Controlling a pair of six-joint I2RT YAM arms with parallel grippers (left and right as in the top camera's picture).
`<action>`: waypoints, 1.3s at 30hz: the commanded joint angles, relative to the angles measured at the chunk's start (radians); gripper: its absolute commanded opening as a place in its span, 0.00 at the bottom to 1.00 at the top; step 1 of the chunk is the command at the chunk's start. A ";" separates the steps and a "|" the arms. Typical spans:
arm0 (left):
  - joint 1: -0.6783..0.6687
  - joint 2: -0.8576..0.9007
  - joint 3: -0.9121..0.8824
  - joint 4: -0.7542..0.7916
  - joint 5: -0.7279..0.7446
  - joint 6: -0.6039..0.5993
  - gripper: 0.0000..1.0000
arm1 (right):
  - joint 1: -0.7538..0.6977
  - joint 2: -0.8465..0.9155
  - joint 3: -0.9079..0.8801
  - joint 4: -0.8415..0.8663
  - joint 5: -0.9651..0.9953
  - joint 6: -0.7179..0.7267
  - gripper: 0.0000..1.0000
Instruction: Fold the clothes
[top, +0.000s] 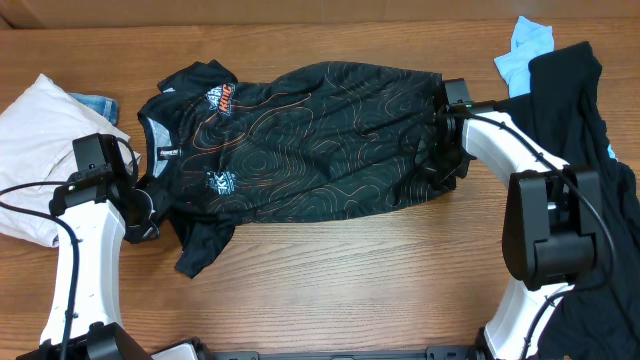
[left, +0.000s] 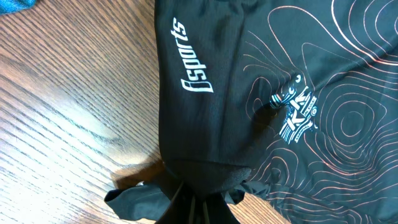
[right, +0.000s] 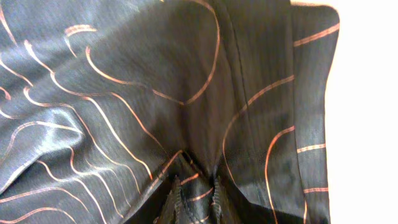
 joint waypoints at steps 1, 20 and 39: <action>0.000 0.001 -0.007 0.004 0.008 0.023 0.05 | -0.004 -0.018 0.037 -0.017 0.006 0.000 0.23; 0.000 0.001 -0.007 0.016 0.008 0.023 0.06 | -0.003 -0.059 0.041 -0.052 -0.002 0.000 0.35; 0.000 0.001 -0.007 0.016 0.008 0.023 0.07 | -0.003 -0.014 0.032 0.029 -0.002 0.016 0.36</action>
